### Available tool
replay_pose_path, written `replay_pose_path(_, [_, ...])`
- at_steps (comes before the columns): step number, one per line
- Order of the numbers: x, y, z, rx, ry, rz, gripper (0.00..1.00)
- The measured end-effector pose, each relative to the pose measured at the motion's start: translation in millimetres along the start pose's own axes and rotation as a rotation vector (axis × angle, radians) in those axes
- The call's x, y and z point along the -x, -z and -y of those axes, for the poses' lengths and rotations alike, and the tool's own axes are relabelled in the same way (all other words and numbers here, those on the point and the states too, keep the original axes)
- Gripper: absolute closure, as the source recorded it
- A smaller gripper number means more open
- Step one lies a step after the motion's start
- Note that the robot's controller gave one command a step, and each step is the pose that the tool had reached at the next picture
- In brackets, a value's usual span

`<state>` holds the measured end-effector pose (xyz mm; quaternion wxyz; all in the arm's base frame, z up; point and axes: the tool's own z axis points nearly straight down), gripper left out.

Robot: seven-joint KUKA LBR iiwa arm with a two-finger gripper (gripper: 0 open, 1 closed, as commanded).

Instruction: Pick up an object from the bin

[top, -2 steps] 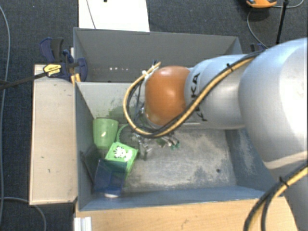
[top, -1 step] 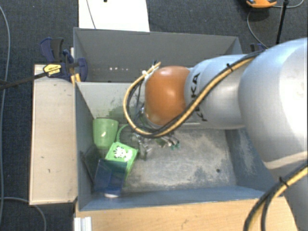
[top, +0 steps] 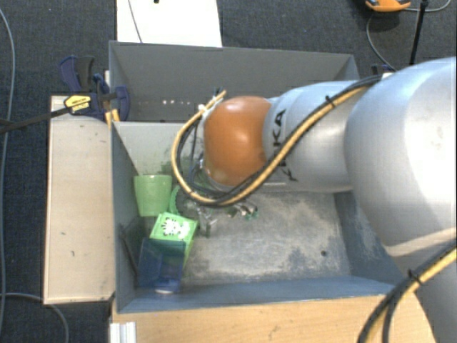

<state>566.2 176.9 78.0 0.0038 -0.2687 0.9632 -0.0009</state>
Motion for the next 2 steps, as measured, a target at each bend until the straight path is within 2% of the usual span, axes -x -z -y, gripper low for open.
replay_pose_path(1, [-13.6, 3, -33, 0.001, 0.033, 0.002, 1.0])
replay_pose_path(2, [1.8, -1, -55, -0.004, 0.051, -0.002, 1.0])
